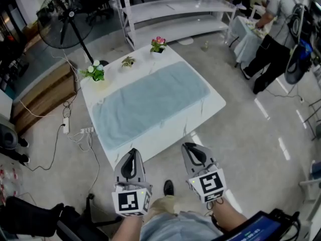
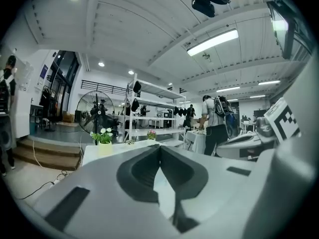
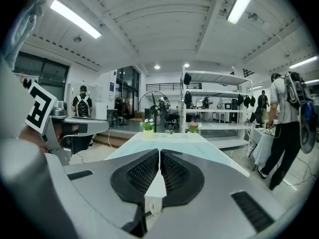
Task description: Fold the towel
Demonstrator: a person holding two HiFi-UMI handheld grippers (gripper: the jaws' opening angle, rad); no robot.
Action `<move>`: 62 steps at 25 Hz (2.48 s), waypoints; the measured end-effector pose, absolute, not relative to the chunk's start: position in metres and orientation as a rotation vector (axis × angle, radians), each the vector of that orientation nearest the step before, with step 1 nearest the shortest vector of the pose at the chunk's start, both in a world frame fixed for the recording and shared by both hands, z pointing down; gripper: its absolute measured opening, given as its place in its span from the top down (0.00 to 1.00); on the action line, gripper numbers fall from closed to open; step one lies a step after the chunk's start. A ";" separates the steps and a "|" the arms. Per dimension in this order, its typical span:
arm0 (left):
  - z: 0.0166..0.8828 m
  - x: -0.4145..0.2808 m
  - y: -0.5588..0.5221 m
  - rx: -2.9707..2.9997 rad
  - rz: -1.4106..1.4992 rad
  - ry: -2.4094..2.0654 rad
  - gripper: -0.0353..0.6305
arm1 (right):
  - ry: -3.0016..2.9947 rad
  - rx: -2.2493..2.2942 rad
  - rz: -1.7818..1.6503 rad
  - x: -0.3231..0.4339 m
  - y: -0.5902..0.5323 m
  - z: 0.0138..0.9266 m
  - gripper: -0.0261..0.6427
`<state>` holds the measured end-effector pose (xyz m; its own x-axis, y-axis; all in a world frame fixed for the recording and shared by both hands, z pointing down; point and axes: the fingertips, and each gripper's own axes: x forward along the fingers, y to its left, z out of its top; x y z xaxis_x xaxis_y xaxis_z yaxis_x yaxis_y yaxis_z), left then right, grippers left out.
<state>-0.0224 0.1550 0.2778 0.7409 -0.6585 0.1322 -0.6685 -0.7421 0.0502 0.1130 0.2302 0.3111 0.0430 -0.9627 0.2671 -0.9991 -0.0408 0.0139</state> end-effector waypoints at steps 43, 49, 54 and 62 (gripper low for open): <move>0.361 0.144 -0.101 2.615 0.433 -1.366 0.94 | -1.759 2.022 0.636 0.471 0.001 0.457 0.82; 0.387 0.154 -0.110 2.566 0.501 -1.378 0.94 | -1.721 1.938 0.730 0.483 0.000 0.495 0.76; 0.404 0.161 -0.116 2.540 0.522 -1.379 0.94 | -1.689 1.859 0.825 0.482 -0.006 0.506 0.77; 0.394 0.143 -0.110 2.521 0.467 -1.397 0.94 | -1.736 1.986 0.875 0.475 -0.013 0.467 0.91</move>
